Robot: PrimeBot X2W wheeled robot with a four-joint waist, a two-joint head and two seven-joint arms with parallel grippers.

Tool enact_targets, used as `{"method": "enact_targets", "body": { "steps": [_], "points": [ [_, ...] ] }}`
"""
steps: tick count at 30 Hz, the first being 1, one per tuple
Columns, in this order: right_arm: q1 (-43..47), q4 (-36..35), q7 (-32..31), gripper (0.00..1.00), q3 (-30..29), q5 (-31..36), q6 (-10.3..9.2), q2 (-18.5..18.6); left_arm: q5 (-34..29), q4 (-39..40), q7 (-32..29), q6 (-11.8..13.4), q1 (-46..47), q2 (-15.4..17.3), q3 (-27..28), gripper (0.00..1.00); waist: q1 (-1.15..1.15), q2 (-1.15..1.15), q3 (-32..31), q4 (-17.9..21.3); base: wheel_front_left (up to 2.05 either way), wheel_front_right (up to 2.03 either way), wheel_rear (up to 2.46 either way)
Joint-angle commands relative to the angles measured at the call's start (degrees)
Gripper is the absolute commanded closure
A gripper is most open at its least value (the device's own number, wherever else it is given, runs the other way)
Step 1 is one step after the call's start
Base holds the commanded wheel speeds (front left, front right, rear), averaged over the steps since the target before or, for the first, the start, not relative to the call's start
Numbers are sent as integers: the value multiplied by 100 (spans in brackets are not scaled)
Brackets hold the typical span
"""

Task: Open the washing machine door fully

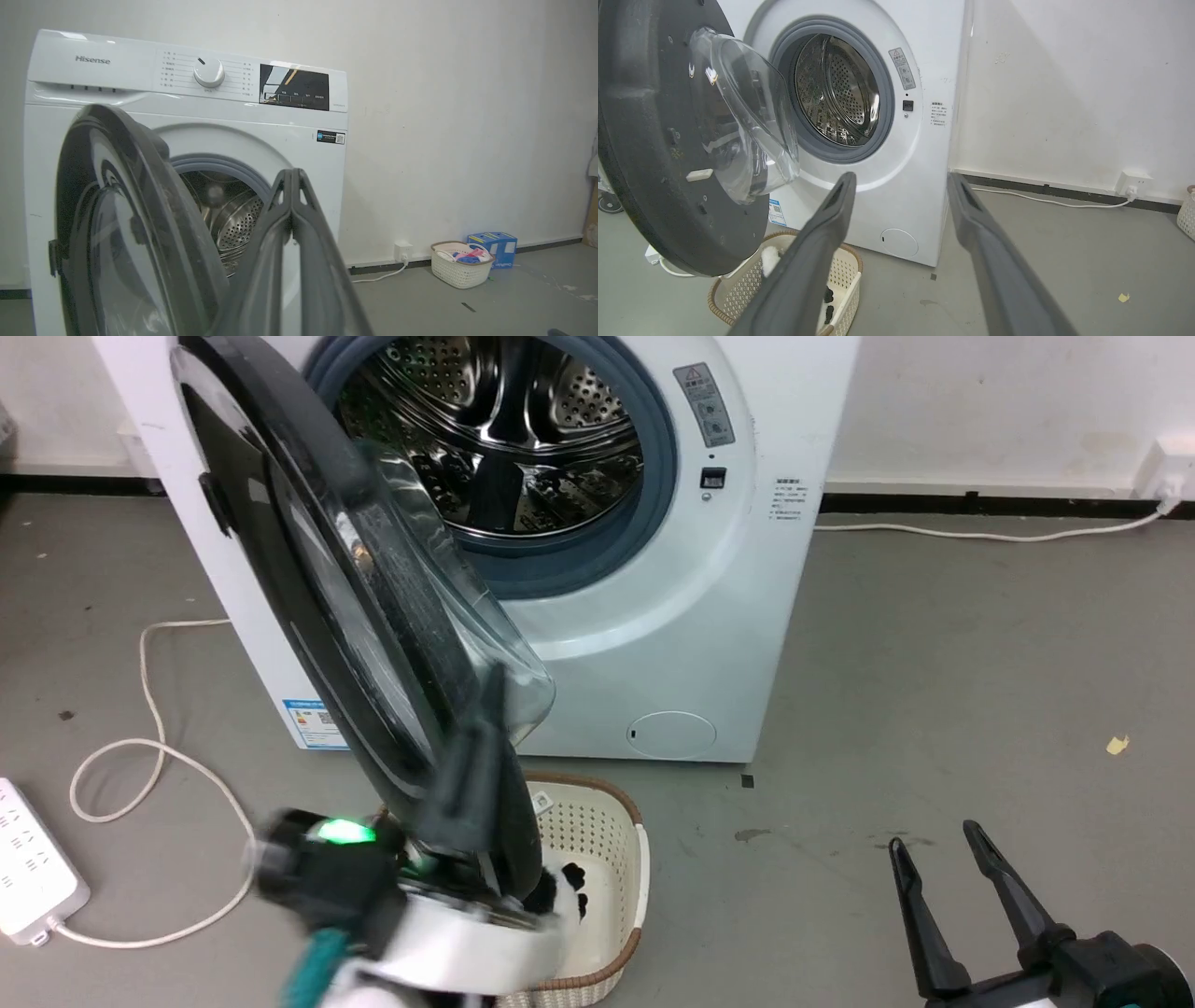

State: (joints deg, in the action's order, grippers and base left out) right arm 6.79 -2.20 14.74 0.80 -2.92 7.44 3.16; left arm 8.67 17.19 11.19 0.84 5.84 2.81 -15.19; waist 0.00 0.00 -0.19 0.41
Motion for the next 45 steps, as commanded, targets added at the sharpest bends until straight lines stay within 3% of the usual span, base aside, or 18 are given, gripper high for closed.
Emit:
{"method": "enact_targets", "body": {
  "steps": [1, 8, 15, 18, 26, 34, 45],
  "points": [
    [-25, 15, 26, 0, 10, -41, 5, -28, 115, -254, -89, 28, -86, 7, -216, 100, 0, 0, 22, 32, 0, 0, 0],
    [-59, 9, 26, 0, -4, -79, 5, -28, 516, -1491, -374, 113, -122, 7, -829, 100, 0, 0, 141, 88, 0, 0, 0],
    [-88, 23, 26, 0, 5, -115, 5, -28, 699, -2491, -139, 330, 123, 18, -616, 100, 0, 0, 216, 79, 0, 0, 0],
    [-28, 65, 26, 0, 31, -142, 5, -28, 758, -2840, 75, 314, 165, 124, -466, 100, 0, 0, 177, -101, 0, 0, 0],
    [60, 110, 26, 0, 40, -200, 5, -28, 839, -2841, 196, 295, -168, 282, -396, 100, 0, 0, 32, -724, 0, 0, 0],
    [60, 138, 26, 0, 130, -257, 5, -28, 998, -2526, 154, 500, -404, 563, -12, 100, 0, 0, 37, -1415, 0, 0, 0],
    [-189, 122, 26, 0, 268, -56, 5, -28, 1293, -2447, -170, 682, 94, 1182, 788, 100, 0, 0, 727, -1804, 0, 0, 0]
  ]
}}
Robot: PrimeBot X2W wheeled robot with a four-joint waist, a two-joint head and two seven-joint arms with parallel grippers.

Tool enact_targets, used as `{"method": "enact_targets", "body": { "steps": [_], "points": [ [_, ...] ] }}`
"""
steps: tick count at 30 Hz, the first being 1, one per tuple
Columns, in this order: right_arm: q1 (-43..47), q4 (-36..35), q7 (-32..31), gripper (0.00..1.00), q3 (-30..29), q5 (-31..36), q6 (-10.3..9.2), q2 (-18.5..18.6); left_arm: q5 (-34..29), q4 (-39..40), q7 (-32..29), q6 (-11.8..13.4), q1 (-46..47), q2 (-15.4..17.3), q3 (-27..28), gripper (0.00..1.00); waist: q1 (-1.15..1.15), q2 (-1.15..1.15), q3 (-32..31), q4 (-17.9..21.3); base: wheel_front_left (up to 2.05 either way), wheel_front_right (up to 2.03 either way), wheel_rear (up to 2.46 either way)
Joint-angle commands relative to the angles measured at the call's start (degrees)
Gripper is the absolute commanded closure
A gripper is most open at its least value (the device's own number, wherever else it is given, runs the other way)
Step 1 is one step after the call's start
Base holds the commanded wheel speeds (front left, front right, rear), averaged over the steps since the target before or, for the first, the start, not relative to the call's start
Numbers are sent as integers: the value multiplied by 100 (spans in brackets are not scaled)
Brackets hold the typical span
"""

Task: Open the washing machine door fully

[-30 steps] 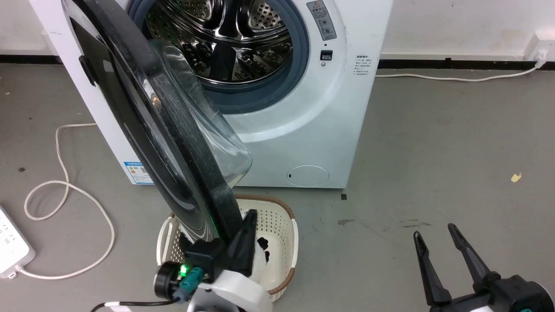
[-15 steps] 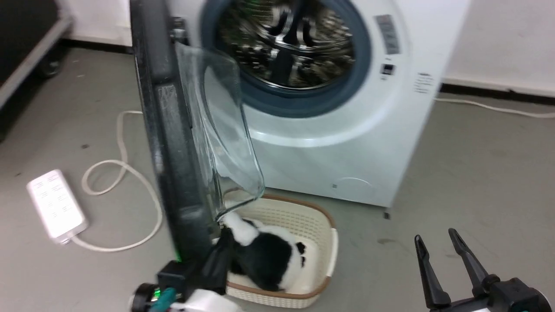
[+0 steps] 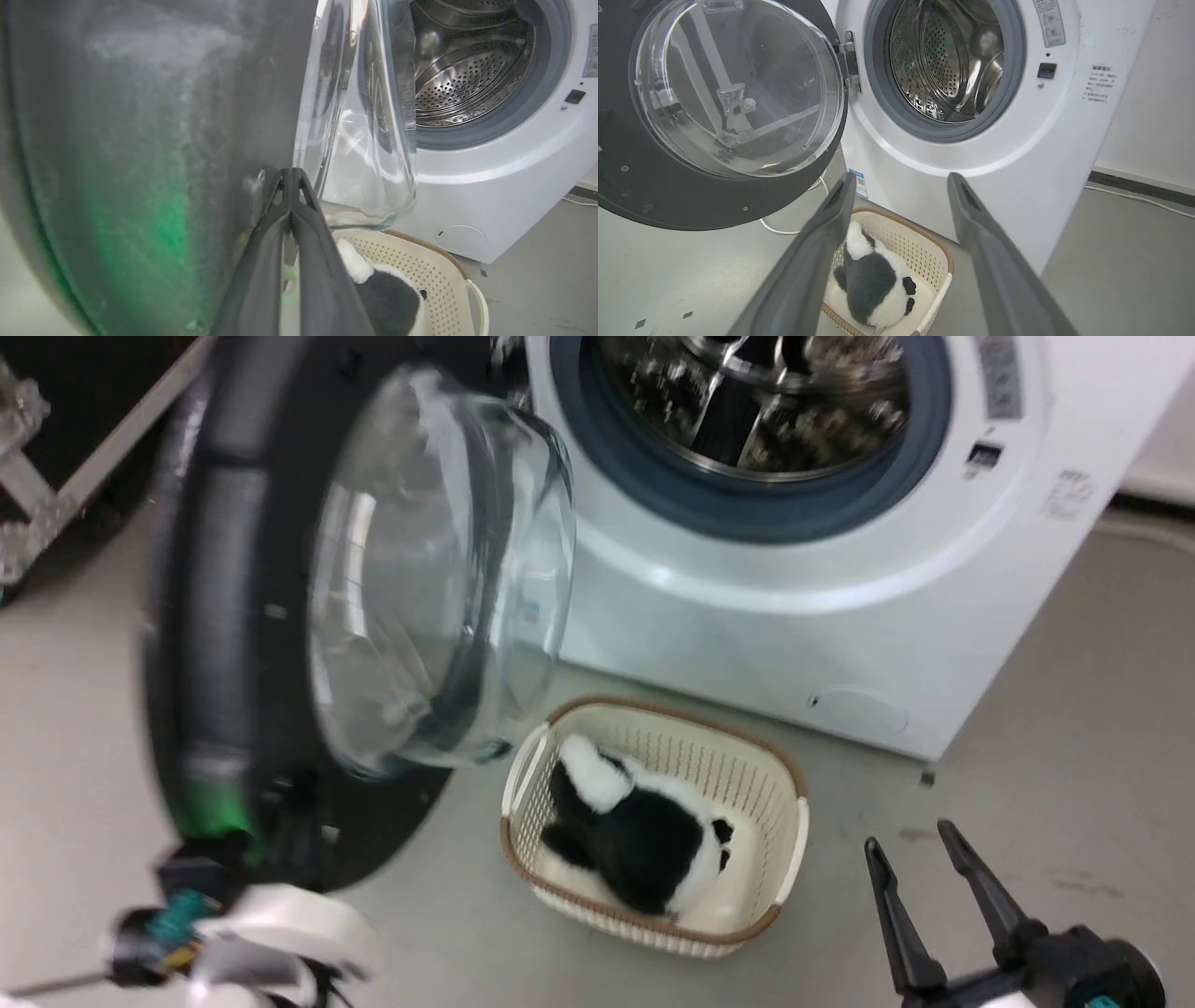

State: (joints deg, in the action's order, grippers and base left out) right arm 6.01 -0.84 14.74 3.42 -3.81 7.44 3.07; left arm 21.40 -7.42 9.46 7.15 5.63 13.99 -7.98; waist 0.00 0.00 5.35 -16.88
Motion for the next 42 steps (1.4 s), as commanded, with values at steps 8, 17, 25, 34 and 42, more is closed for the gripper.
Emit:
{"method": "enact_targets", "body": {
  "steps": [8, 17, 25, 34, 42],
  "points": [
    [-420, -78, -33, 0, 41, 232, 5, 35, 528, -483, -266, 50, 702, 695, 928, 100, 0, 0, 792, -11, 0, 0, 0],
    [-584, -175, -117, 0, -12, 252, 5, 179, 921, -1434, -166, -99, 1419, 1267, 1552, 100, 0, 0, 1164, 173, 0, 0, 0],
    [-590, -112, -102, 0, -43, 225, 5, 171, 978, -2088, 171, -243, 1636, 1422, 1663, 100, 0, 0, 1026, 284, 0, 0, 0],
    [-529, -20, -37, 0, -258, 208, 5, 105, 710, -1667, 440, -337, 1210, 1124, 1337, 100, 0, 0, 489, 434, 0, 0, 0],
    [-435, -104, 9, 0, -731, 341, 5, 12, 390, -383, 502, -314, 388, 533, 721, 100, 0, 0, -125, 781, 0, 0, 0]
  ]
}}
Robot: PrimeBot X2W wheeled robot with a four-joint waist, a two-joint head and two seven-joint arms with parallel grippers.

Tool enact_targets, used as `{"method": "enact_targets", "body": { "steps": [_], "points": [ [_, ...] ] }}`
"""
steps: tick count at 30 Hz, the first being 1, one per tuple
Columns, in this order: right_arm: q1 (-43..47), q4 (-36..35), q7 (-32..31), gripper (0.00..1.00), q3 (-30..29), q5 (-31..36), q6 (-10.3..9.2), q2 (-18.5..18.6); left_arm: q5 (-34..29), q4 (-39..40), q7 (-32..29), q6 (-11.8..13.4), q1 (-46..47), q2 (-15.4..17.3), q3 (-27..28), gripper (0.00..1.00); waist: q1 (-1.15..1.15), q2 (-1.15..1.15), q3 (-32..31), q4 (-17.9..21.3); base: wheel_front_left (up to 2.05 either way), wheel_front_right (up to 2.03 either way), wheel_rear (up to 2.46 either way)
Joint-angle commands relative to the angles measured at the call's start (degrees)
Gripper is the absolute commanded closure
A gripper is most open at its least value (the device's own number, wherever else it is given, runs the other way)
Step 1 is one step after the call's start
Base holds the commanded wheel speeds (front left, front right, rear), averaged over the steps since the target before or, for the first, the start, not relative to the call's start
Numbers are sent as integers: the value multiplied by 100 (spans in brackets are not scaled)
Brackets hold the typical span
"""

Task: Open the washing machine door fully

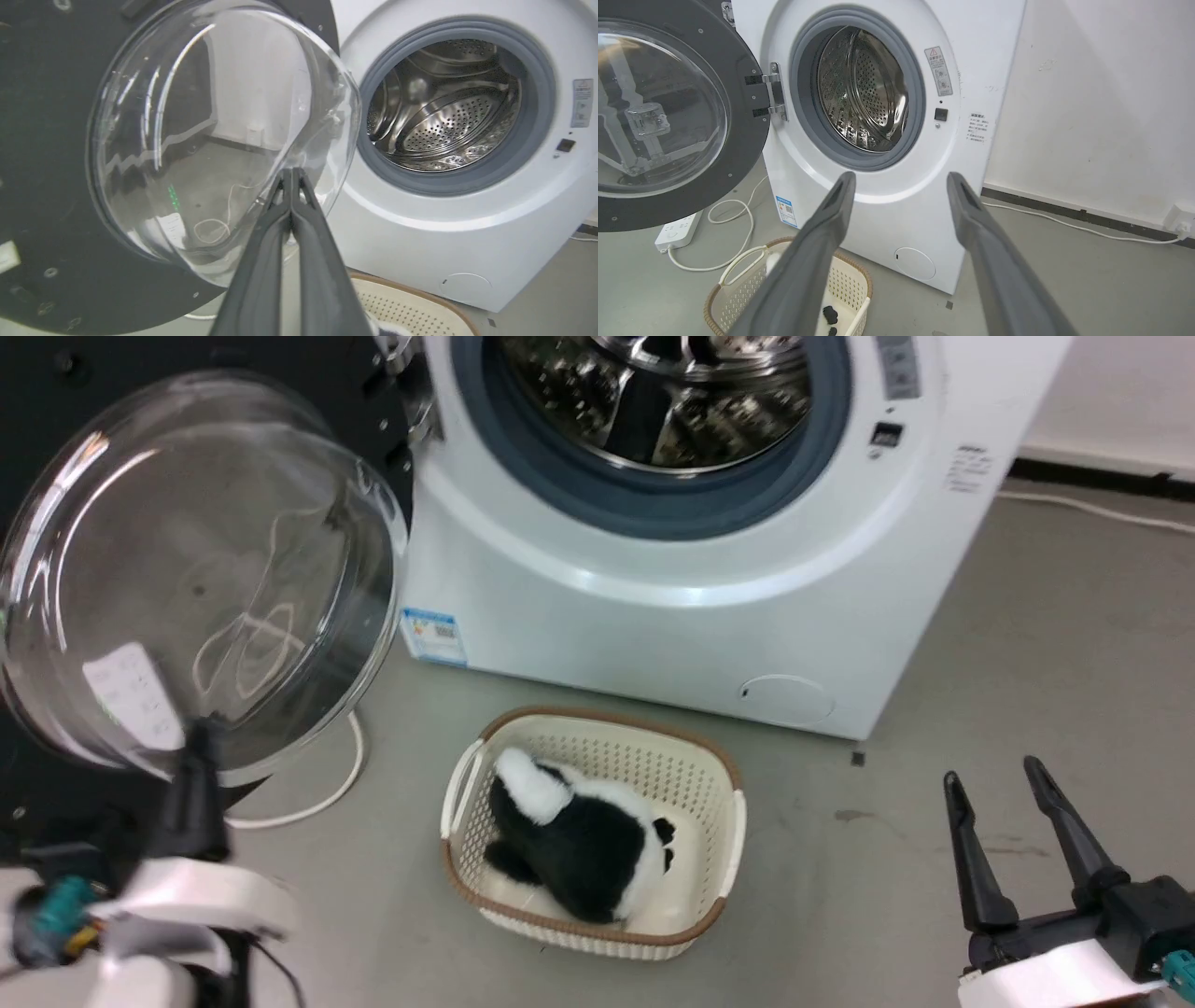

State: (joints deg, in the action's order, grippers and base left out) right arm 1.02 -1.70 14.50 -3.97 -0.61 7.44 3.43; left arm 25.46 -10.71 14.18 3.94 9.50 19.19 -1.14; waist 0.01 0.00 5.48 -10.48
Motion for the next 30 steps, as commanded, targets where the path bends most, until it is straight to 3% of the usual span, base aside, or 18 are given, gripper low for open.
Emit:
{"method": "enact_targets", "body": {
  "steps": [1, 9, 21, 22, 24, 30],
  "points": [
    [83, -31, 36, 0, -28, 39, 5, -32, -57, 84, 26, 30, -98, -66, -59, 100, -1, 0, -202, 200, 0, 0, 0],
    [376, -59, 46, 0, -114, -37, 5, -53, -268, 676, 27, 217, -812, -515, -564, 100, -1, 0, -663, 708, 0, 0, 0],
    [597, 21, 49, 0, 140, -172, 5, -55, -708, 600, 77, 327, -1434, -875, -961, 100, -1, 0, -812, 1087, 0, 0, 0],
    [609, 30, 49, 0, 146, -181, 5, -55, -755, 587, 78, 329, -1459, -886, -974, 91, -1, 0, -809, 1088, 0, 0, 0],
    [632, 57, 49, 0, 144, -198, 5, -55, -868, 560, 80, 342, -1501, -907, -1010, 0, -1, 0, -804, 1080, 0, 0, 0],
    [644, 104, 50, 0, 155, -244, 5, -55, -1151, 550, 81, 338, -1566, -982, -1058, 0, -1, 0, -772, 1040, 0, 0, 0]
  ]
}}
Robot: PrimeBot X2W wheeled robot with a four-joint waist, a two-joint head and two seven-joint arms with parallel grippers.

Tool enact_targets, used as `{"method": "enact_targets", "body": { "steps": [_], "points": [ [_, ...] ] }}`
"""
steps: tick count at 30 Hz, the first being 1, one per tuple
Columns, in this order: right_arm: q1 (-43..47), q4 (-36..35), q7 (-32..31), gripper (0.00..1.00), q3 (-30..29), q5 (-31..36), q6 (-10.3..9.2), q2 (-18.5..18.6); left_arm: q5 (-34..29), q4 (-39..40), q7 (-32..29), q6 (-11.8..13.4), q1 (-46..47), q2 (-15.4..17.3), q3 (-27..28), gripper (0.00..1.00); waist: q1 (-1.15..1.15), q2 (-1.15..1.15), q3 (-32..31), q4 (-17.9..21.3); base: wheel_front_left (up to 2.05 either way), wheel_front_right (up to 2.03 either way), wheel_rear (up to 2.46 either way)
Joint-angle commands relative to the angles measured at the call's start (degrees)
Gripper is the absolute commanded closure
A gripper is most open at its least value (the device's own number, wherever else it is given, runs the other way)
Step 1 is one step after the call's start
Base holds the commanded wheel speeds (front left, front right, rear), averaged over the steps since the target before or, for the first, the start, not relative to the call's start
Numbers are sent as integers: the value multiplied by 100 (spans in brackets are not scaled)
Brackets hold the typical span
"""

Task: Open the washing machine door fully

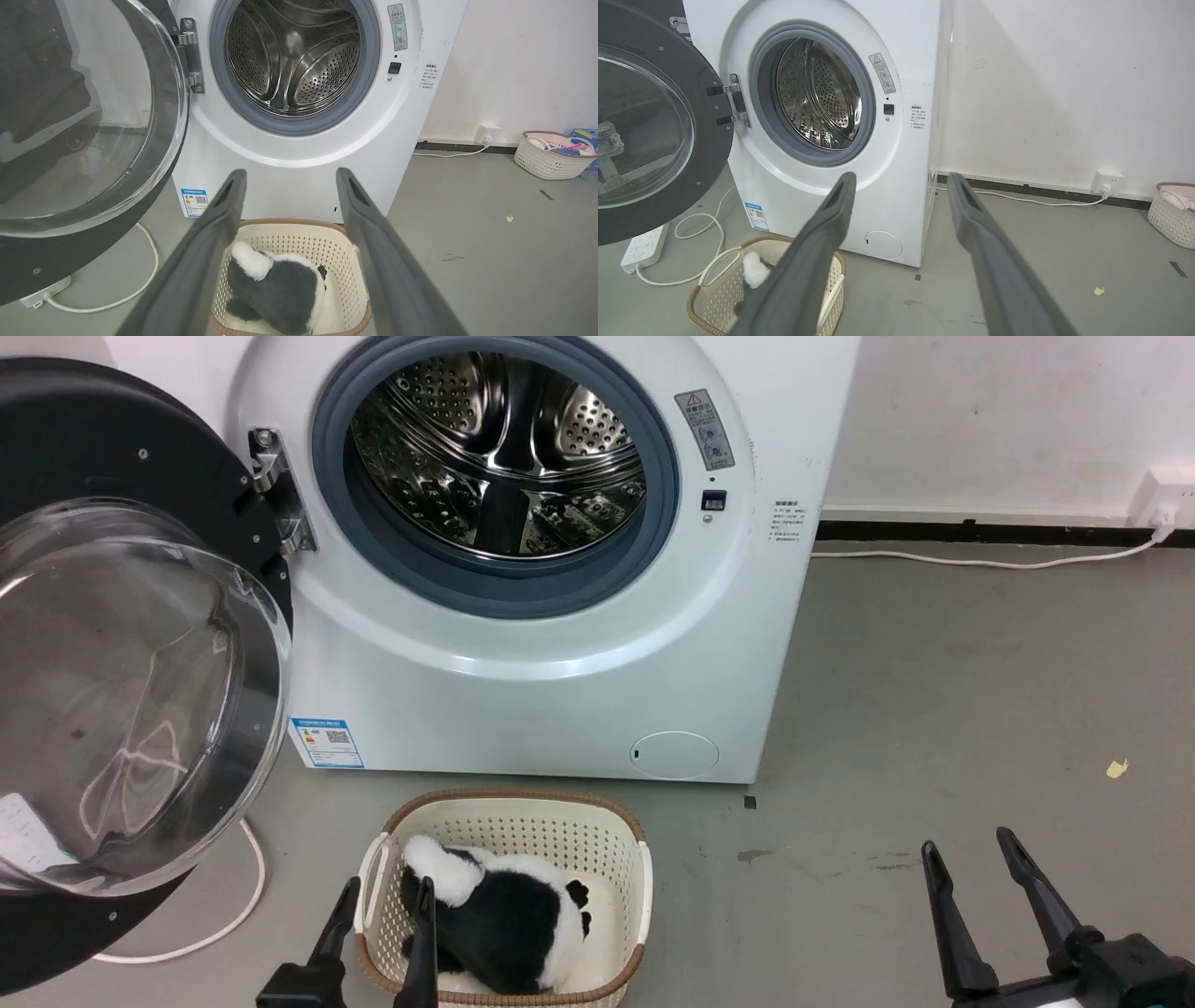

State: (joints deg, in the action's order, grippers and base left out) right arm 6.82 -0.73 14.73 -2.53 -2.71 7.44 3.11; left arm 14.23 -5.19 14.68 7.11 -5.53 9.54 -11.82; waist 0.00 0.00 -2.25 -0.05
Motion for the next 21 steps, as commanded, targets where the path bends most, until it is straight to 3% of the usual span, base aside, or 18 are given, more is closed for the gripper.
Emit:
{"method": "enact_targets", "body": {
  "steps": [1, 19, 20, 21],
  "points": [
    [63, 15, 27, 0, 10, -42, 5, -23, -74, 0, 30, 12, -62, -18, 0, 0, 0, 0, 4, -8, 0, 0, 0],
    [22, 143, 27, 0, -1, -110, 5, -23, -246, 46, 31, -159, 37, -168, 139, 0, 0, 0, 16, 0, 0, 0, 0],
    [-3, 125, -4, 100, -4, -86, 0, 1, -245, 21, -5, -150, -9, -158, 134, 100, 0, 0, 16, 1, 0, 0, 0],
    [-3, 125, -6, 100, -3, -86, 0, 1, -246, 20, -6, -150, -9, -157, 137, 100, 0, 0, 16, 1, 0, 0, 0]
  ]
}}
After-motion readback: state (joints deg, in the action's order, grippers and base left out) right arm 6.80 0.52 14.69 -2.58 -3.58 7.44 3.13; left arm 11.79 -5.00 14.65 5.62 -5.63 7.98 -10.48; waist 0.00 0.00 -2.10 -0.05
